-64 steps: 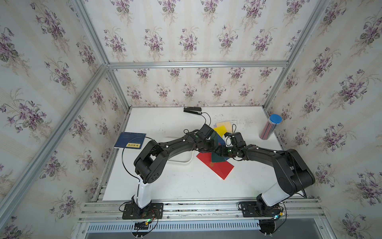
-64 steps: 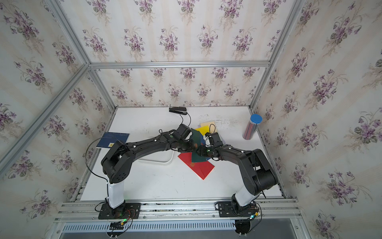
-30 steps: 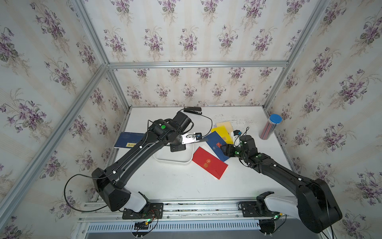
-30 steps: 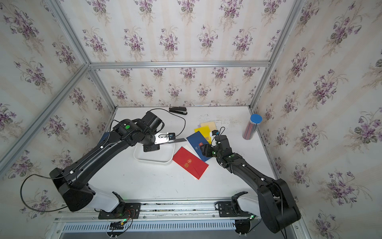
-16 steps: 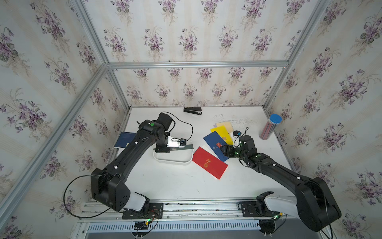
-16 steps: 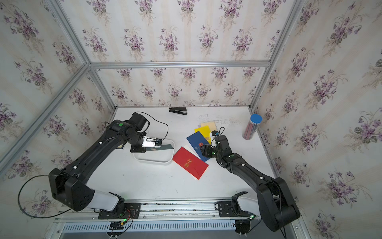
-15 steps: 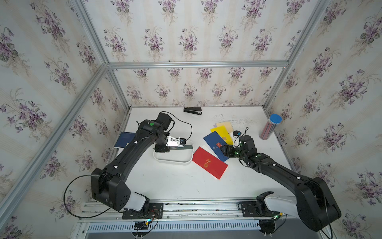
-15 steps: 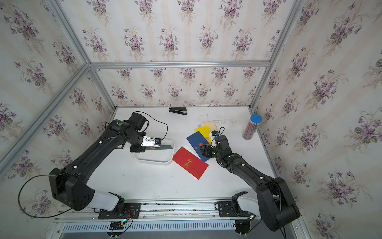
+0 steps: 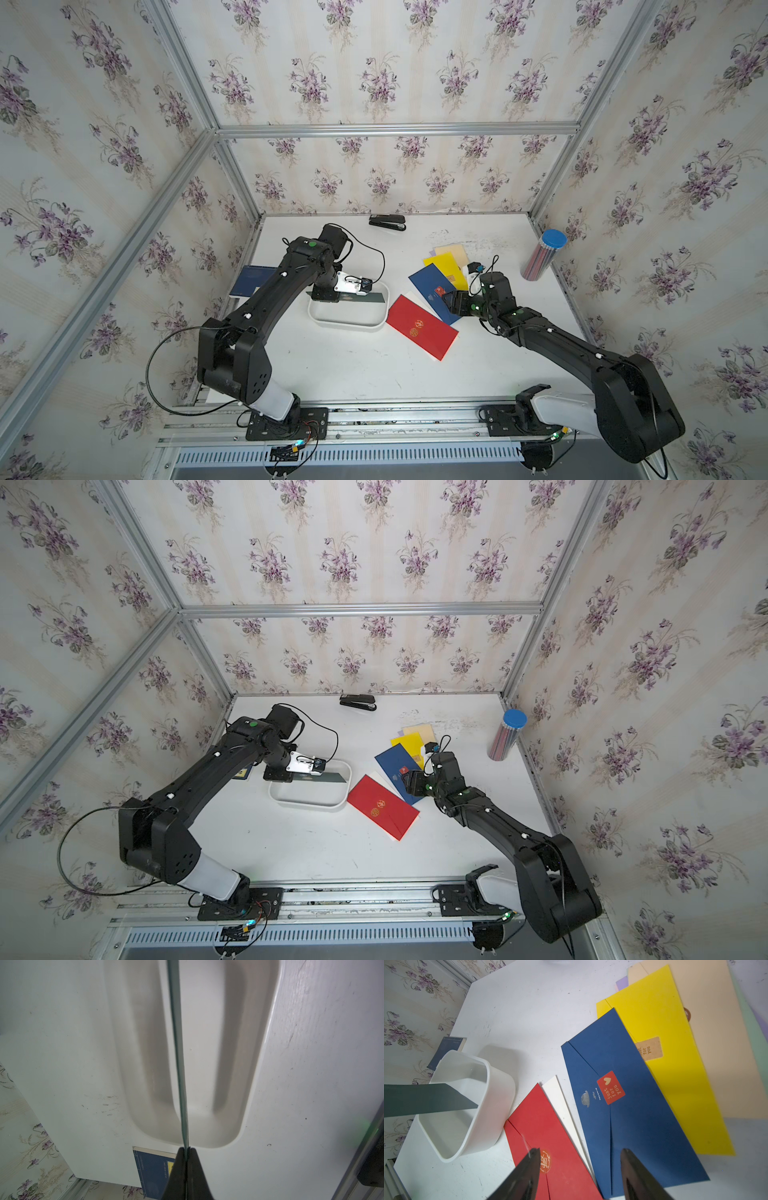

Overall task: Put the sealed envelopes into the storage box
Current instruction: Place the envelope in the storage box.

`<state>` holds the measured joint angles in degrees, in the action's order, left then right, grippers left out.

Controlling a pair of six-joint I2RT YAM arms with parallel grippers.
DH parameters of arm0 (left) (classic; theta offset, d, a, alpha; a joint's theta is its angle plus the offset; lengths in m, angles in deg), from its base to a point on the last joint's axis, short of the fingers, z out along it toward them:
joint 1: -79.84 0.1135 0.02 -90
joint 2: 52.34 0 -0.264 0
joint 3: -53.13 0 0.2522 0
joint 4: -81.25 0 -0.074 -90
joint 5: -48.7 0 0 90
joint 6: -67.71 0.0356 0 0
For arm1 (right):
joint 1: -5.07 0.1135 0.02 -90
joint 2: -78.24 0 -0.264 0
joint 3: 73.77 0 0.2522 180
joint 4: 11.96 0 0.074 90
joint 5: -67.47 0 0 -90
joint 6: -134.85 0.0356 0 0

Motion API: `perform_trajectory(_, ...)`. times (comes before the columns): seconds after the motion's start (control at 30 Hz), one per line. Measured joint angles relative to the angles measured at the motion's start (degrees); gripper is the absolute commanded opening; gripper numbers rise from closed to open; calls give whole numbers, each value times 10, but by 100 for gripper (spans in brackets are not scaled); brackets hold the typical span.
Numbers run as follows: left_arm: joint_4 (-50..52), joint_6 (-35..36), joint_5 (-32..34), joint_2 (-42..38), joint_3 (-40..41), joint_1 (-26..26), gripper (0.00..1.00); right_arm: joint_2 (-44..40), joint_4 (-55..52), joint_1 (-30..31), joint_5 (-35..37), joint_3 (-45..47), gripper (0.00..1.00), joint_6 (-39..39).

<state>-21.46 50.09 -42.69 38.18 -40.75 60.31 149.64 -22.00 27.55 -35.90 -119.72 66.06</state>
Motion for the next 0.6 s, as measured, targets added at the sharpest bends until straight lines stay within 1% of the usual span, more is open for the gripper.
perform_trajectory(0.3,-3,7,12,16,2,0,0,16,1,0,-6,-3,65,0)
perform_trajectory(0.4,-5,9,12,30,2,0,3,19,2,0,-7,-3,65,0)
perform_trajectory(0.43,-7,9,13,35,2,0,6,19,2,0,-7,-3,65,0)
perform_trajectory(0.53,-21,10,19,43,0,-1,22,22,3,0,-9,-3,65,0)
perform_trajectory(0.57,-30,9,24,44,0,-1,25,24,3,0,-9,-3,65,0)
perform_trajectory(0.6,-37,9,28,46,-1,-1,26,27,2,0,-10,-4,65,0)
